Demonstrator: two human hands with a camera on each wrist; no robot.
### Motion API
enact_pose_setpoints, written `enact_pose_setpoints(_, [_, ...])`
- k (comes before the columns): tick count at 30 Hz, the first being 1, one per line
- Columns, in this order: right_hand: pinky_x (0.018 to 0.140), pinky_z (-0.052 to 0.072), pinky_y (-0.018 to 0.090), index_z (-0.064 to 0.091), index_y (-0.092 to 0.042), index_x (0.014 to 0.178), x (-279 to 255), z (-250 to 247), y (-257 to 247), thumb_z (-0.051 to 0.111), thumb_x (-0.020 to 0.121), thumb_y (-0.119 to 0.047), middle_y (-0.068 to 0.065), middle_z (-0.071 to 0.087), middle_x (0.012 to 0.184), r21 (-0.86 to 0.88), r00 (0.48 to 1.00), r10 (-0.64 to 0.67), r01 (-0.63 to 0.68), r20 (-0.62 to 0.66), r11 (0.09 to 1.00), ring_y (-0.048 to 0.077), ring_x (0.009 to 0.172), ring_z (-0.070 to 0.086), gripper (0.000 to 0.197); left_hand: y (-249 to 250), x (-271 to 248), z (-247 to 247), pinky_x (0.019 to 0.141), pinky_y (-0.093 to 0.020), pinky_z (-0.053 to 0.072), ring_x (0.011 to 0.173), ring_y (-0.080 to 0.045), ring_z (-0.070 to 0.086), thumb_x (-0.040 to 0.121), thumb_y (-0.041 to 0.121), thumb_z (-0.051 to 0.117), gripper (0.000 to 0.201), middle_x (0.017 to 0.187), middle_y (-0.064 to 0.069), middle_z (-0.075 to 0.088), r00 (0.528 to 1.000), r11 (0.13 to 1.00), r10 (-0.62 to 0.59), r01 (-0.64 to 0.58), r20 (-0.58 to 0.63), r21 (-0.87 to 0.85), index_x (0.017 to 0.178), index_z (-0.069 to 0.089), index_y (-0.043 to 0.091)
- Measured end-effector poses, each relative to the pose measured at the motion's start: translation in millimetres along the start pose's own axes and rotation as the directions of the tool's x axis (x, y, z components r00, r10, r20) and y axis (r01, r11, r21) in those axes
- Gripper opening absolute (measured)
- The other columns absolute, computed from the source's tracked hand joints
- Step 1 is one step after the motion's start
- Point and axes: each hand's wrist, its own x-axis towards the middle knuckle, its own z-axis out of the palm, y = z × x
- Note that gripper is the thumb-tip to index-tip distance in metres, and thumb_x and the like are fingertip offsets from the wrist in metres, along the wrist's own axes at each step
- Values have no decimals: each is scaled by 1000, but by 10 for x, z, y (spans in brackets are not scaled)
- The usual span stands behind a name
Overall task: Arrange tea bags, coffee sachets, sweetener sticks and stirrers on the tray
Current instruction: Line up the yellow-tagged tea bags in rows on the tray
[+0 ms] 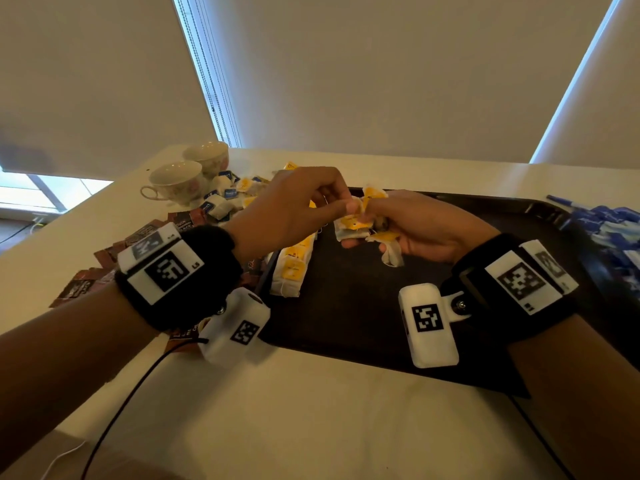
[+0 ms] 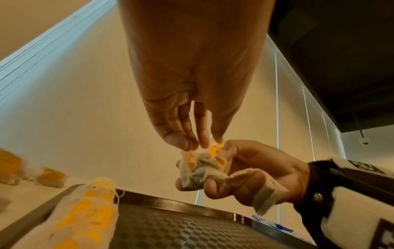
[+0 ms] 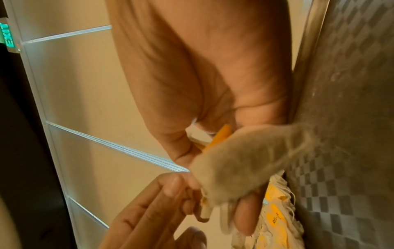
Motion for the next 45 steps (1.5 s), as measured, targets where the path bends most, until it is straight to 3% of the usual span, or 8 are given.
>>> enact_pose_setpoints(5, [46,48,18,52,-7,103,13,-41,19,42,95,-14,17,67,98,83,1000,13,-10,-27,996,16,75,68,15,21,-48,18,66,-5,41,81,-2,56,77,34,74,28,89,12,59,994,994,93,-96,49,51,97,64,18])
enact_pose_setpoints(13, [46,47,18,55,-11,111,-2,-12,12,34,99,-26,15,69,102,101,1000,14,-14,1,995,20,83,68,28,-56,17,49,60,-2,30,66,12,43,86,23,68,10,70,16,40,991,976,106,-87,-85,198,90,68,15])
enact_pose_setpoints(18, [43,46,16,55,-15,109,-14,-1,8,39,99,-23,9,71,96,73,997,41,-37,-60,997,17,81,68,21,-22,7,-12,59,-16,34,52,-4,39,89,25,64,4,56,9,41,999,999,-2,4,-54,44,92,66,23])
enact_pose_setpoints(21, [41,45,15,52,-9,111,-3,-1,12,44,97,-19,11,70,98,69,995,49,-43,-85,997,15,78,70,19,-6,-30,-56,66,-29,50,56,-14,56,89,22,63,10,60,3,57,1000,996,-25,25,11,-86,97,69,23])
enact_pose_setpoints(26, [43,46,14,51,-7,116,7,-6,7,49,95,-17,11,70,100,53,994,42,-37,-97,998,15,79,70,23,5,-107,-100,75,-24,57,76,-13,68,91,0,54,20,79,-5,68,991,950,-66,98,117,-296,100,69,9])
enact_pose_setpoints(30, [45,45,15,55,-10,112,-6,3,4,49,95,-20,7,71,95,33,996,36,-33,-78,999,14,79,70,20,-4,-139,-106,71,-22,56,78,-12,68,88,16,60,17,88,-11,69,985,917,-90,140,147,-374,99,68,5])
enact_pose_setpoints(37, [45,44,13,61,-15,111,-24,32,-1,49,93,-35,5,73,98,-20,1000,-29,29,10,999,15,84,69,29,-54,-130,-117,70,-23,56,76,-19,69,78,11,70,35,80,-13,69,976,870,-148,206,161,-448,111,59,9])
enact_pose_setpoints(45, [43,44,13,60,-16,108,-36,32,0,47,93,-36,5,73,96,-47,999,-46,46,9,998,16,83,69,27,-50,-133,-110,67,-22,57,72,-7,67,83,18,64,11,82,1,69,986,922,-129,158,103,-354,93,67,17])
